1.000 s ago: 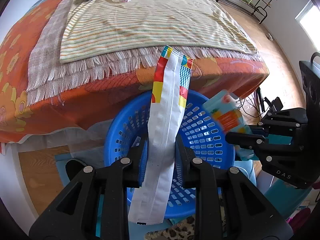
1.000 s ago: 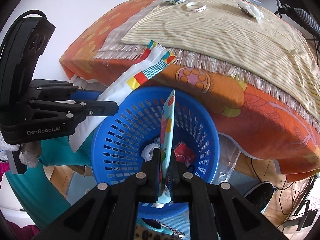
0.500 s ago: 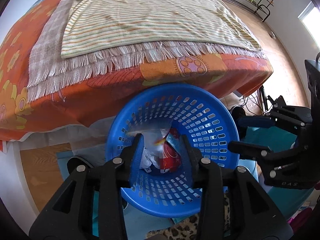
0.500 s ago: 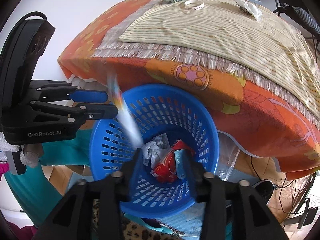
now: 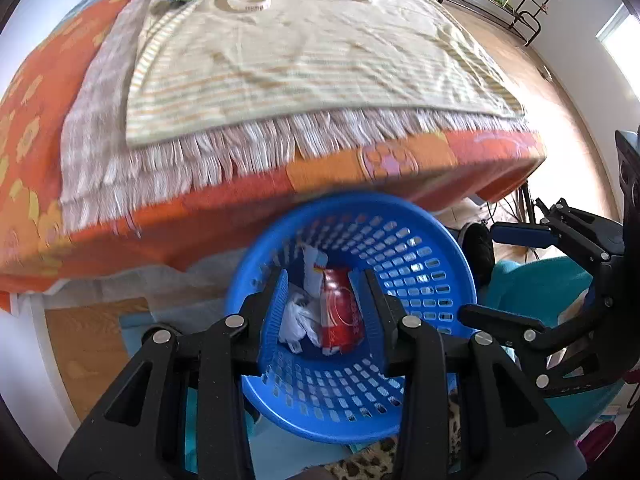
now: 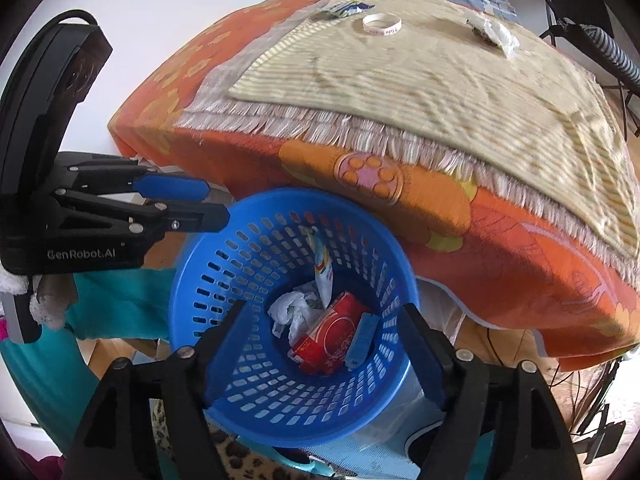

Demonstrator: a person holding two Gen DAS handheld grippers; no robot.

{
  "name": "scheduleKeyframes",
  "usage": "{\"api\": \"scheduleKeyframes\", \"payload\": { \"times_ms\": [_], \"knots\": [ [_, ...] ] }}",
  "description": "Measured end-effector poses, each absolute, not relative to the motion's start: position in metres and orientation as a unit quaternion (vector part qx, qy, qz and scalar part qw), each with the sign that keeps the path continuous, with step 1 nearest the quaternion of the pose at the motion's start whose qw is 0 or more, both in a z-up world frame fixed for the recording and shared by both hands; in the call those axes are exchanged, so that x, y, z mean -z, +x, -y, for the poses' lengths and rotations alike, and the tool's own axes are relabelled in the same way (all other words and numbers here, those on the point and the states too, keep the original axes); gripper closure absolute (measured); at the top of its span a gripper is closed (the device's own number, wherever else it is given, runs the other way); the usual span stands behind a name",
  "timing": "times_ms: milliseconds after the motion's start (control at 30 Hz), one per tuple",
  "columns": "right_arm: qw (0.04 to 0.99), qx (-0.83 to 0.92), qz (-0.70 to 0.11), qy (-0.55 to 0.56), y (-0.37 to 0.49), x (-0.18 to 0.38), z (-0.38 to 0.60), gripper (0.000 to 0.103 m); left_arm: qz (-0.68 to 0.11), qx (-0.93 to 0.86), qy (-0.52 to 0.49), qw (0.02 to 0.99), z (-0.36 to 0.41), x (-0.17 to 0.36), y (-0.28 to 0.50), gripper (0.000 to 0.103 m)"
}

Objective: Collect trash
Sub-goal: 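Move both tools back over the trash on the bed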

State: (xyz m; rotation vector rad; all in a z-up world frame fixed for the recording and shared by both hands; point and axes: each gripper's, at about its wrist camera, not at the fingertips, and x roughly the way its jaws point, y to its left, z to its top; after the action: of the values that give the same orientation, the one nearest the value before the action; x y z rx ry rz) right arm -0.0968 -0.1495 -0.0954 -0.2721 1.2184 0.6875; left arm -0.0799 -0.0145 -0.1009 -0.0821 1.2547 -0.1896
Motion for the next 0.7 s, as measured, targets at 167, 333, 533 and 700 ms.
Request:
{"api": "scheduleKeyframes", "payload": {
  "times_ms": [167,333,533,700],
  "knots": [
    [0.765,-0.313,-0.549,-0.127,-0.082,0.084,0.151,0.018,-0.579,0.082,-0.029,0.811,0.011,0.090,-0.060,0.054],
    [0.774,-0.302,-0.543,-0.120,-0.060,0.072,0.157,0.016,-0.572,0.079,-0.021,0.816,0.008,0.081,-0.032,0.045],
    [0.787,-0.286,-0.537,-0.105,-0.017,0.055,0.165,0.013,-0.567,0.072,-0.026,0.820,0.002,0.071,0.010,0.045],
    [0.797,-0.272,-0.530,-0.101,0.019,0.043,0.170,0.013,-0.562,0.063,-0.048,0.823,-0.010,0.065,0.047,0.045]
  ]
}}
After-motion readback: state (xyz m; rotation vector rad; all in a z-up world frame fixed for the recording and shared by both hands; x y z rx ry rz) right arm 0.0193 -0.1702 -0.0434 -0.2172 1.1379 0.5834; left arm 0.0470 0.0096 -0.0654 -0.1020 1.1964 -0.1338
